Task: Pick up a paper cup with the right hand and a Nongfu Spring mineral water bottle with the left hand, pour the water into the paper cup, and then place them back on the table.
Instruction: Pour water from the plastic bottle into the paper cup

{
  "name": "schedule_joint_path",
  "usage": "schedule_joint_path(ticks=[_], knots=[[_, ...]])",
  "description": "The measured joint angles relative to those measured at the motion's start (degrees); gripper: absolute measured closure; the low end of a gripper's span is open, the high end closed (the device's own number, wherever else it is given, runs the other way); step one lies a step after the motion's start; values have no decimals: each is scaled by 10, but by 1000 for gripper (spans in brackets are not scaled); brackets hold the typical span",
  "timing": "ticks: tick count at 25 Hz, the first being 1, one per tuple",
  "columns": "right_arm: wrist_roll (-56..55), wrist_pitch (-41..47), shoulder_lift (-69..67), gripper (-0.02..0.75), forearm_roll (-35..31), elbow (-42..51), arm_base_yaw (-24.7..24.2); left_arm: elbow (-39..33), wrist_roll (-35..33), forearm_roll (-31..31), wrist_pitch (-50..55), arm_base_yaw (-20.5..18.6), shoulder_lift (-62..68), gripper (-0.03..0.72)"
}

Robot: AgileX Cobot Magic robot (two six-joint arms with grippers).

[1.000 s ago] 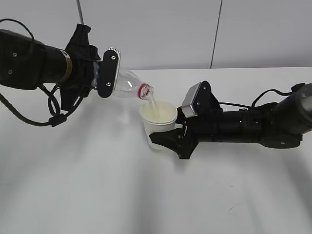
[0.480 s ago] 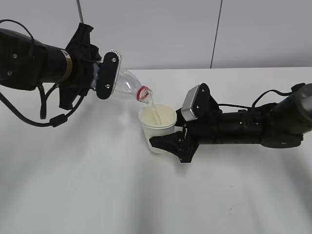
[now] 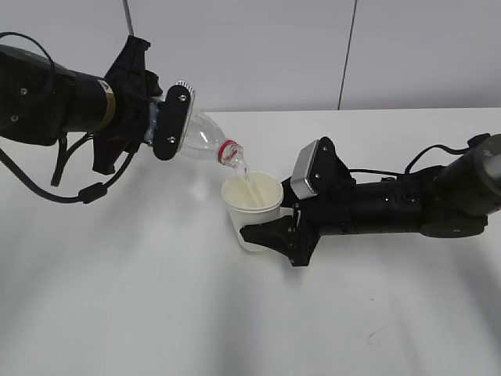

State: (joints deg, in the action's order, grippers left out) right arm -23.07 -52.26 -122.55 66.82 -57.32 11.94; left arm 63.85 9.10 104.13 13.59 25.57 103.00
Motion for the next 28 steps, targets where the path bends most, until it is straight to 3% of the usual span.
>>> schedule_joint_path(ticks=[28], knots=[[-5, 8, 0, 209, 13, 0, 0, 1, 0, 0, 3, 0, 0, 284]])
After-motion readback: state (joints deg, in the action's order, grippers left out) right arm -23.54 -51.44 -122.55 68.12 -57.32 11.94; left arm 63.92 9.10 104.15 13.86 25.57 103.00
